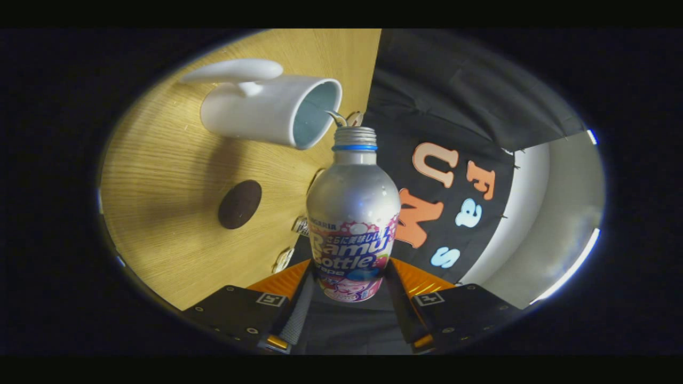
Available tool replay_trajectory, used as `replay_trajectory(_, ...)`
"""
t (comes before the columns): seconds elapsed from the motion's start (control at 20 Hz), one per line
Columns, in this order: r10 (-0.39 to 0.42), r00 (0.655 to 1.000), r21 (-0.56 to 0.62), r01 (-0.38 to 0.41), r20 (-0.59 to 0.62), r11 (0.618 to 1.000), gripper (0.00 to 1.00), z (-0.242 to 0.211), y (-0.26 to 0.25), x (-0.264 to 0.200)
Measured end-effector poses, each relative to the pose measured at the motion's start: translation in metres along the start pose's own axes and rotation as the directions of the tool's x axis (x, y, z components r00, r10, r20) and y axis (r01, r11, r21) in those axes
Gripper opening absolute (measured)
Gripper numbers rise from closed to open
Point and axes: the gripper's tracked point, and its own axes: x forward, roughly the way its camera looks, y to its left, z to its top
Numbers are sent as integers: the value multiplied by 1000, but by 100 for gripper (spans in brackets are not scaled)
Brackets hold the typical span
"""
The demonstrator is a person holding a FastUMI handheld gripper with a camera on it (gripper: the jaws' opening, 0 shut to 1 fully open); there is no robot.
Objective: Take the bottle from table, then pour the juice into the cup, finally place the bottle on the coaster
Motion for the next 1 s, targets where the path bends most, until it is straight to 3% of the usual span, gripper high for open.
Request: replay_trajectory(1.0,-6,999,-115,10,34,993,71,7,-23,-2)
